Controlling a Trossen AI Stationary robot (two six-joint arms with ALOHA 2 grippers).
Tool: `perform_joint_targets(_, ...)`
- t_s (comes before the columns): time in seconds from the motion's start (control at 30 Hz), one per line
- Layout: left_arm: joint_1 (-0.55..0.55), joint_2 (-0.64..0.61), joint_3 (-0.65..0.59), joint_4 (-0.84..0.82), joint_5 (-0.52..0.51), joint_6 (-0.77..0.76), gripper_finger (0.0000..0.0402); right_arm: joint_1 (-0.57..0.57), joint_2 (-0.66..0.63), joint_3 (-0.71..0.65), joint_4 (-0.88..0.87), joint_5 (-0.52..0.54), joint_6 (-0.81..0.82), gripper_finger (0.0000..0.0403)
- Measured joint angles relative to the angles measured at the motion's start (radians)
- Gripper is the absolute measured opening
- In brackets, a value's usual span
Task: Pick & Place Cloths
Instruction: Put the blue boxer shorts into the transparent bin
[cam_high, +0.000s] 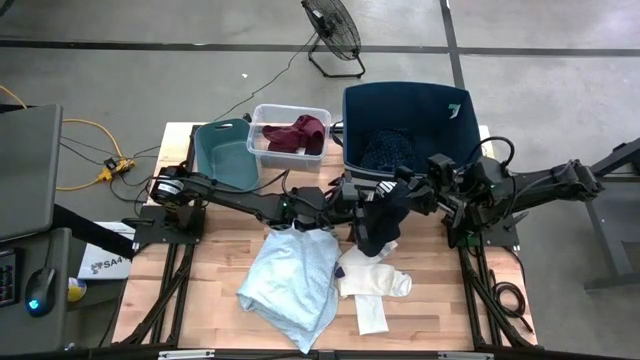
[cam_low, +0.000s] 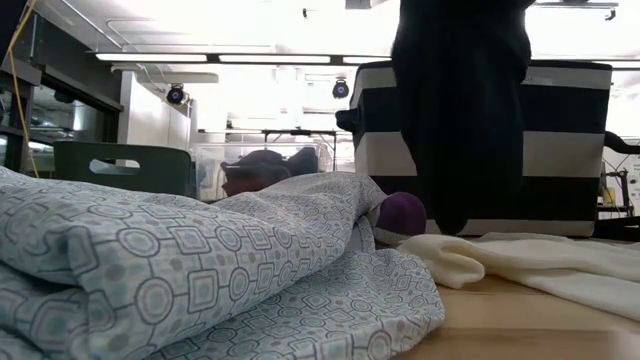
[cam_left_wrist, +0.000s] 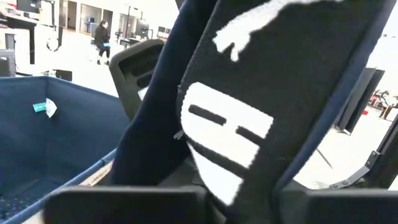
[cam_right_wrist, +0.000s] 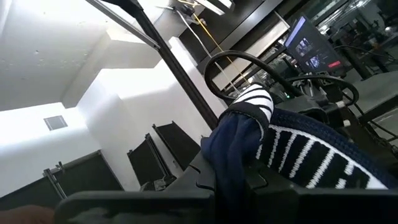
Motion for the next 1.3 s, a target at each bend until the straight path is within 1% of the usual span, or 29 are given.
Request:
perform_joint_targets(0.13, 0.000, -0.017, 0.000, -0.022, 0.002, 0.003, 0.0005, 0.000, -0.006, 0.000, 0.002, -0.018, -0.002, 0.0010)
perform_joint_targets(0.2, 0.000, -0.032, 0.001, -0.046, 0.002, 0.006, 0.0004, 0.000, -0.011, 0.000, 0.014, -0.024, -0.007, 0.0022)
perform_joint_targets(0.27, 0.000, -0.043, 0.001, -0.076, 0.002, 0.006, 0.0003, 0.002, -0.021, 0.000, 0.016, -0.032, -0.021, 0.0042)
perform_joint_targets(0.33, 0.000, -0.055, 0.001, -0.114, -0.001, 0.006, 0.0002, 0.008, -0.031, 0.000, 0.029, -0.052, -0.054, 0.0071)
perform_joint_targets(0.47, 0.000, -0.083, 0.001, -0.203, -0.002, 0.008, 0.0002, 0.009, -0.062, 0.000, 0.032, -0.056, -0.096, 0.0148)
perform_joint_targets(0.6, 0.000, -0.122, 0.001, -0.315, -0.005, 0.054, 0.0001, 0.008, -0.103, 0.000, -0.013, -0.019, -0.165, 0.0221)
perform_joint_targets(0.67, 0.001, -0.154, 0.000, -0.380, -0.019, 0.082, 0.0001, 0.009, -0.123, 0.000, -0.050, 0.022, -0.195, 0.0246)
perform_joint_targets(0.73, 0.001, -0.196, 0.000, -0.448, -0.053, 0.106, 0.0001, 0.009, -0.145, 0.000, -0.093, 0.060, -0.200, 0.0262)
perform_joint_targets(0.87, 0.001, -0.283, 0.000, -0.575, -0.114, 0.156, 0.0001, 0.008, -0.178, 0.000, -0.189, 0.161, -0.202, 0.0275)
perform_joint_targets(1.07, 0.001, -0.430, 0.000, -0.737, -0.239, 0.264, 0.0000, 0.009, -0.200, 0.000, -0.295, 0.304, -0.188, 0.0272)
perform_joint_targets(1.17, 0.010, -0.488, 0.000, -0.749, -0.312, 0.365, 0.0000, 0.009, -0.200, 0.000, -0.316, 0.349, -0.187, 0.0271)
perform_joint_targets(1.3, 0.062, -0.552, 0.000, -0.744, -0.344, 0.503, 0.0000, 0.009, -0.193, 0.000, -0.324, 0.413, -0.186, 0.0270)
